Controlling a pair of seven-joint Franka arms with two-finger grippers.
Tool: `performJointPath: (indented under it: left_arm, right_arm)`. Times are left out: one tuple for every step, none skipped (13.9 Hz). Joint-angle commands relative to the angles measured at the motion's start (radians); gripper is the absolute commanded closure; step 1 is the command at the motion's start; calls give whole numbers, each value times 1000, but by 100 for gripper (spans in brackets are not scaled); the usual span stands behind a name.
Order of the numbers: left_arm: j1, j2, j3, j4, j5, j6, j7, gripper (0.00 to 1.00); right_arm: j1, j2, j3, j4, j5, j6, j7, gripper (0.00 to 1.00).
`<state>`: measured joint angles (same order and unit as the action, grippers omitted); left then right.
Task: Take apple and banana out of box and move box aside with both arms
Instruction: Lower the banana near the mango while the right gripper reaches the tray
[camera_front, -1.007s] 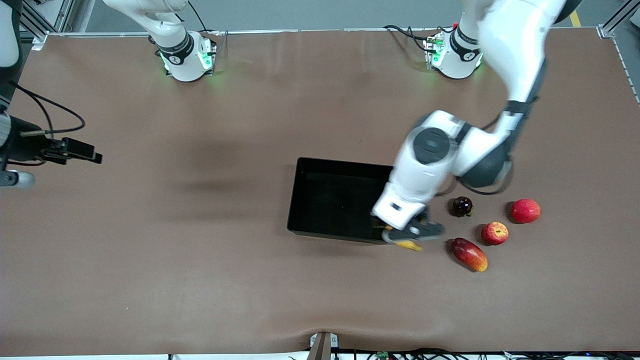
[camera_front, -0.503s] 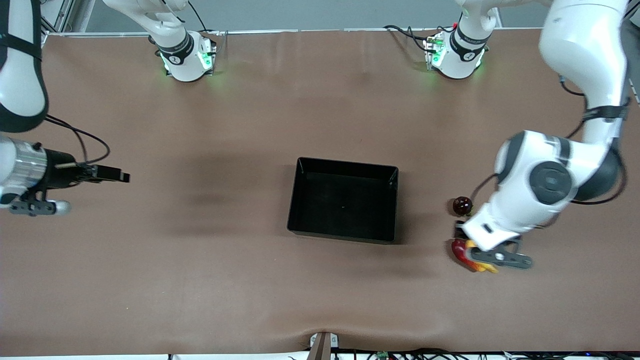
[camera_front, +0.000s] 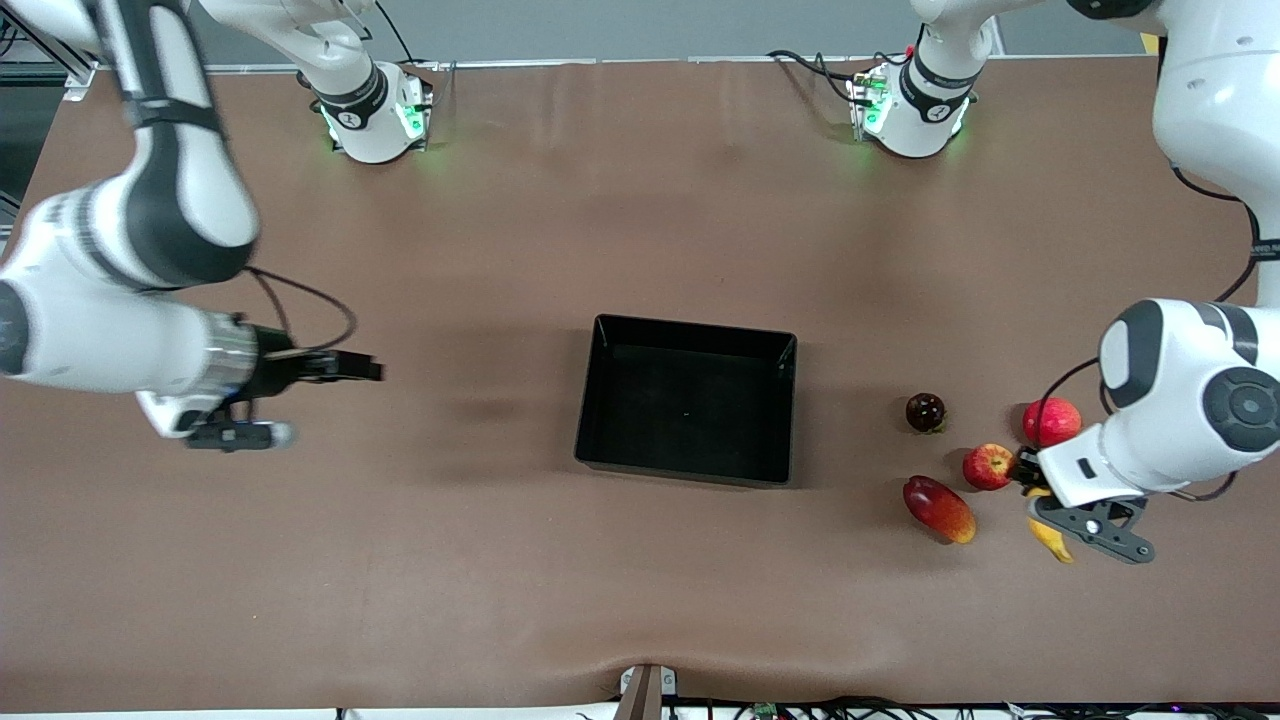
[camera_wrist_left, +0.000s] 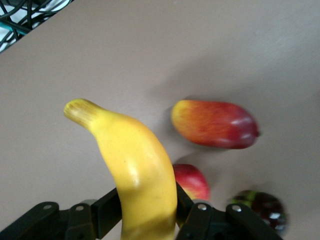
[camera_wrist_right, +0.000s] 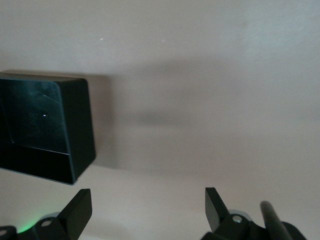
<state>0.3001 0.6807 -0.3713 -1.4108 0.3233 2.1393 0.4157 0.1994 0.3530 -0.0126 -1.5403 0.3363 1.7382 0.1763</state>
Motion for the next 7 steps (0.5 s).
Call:
performJointPath:
  left_arm:
    - [57,49,-8,3,-7,80,130,100]
    - [66,59,-6,3,-4,91,153,100]
    - [73,75,-3,3,-4,111,167,100]
    - [91,94,-4,3,-7,131,172,100]
    - [99,120,-4,3,-12,154,173,100]
    - [102,138,-4,3,-12,181,173,100]
    - [105,157,-4,3,-16,203,169,100]
  right_arm:
    - [101,11,-9,-20,18,62,129,0]
    - [136,20,-9,-26,18,88,178,0]
    - [175,35,-9,-26,18,110,237,0]
    - [213,52,-9,-26,17,136,283,0]
    - [253,72,-9,-26,17,176,332,0]
    - [297,96,-10,-26,14,214,395,0]
    - [349,128,-12,-26,3,249,461,0]
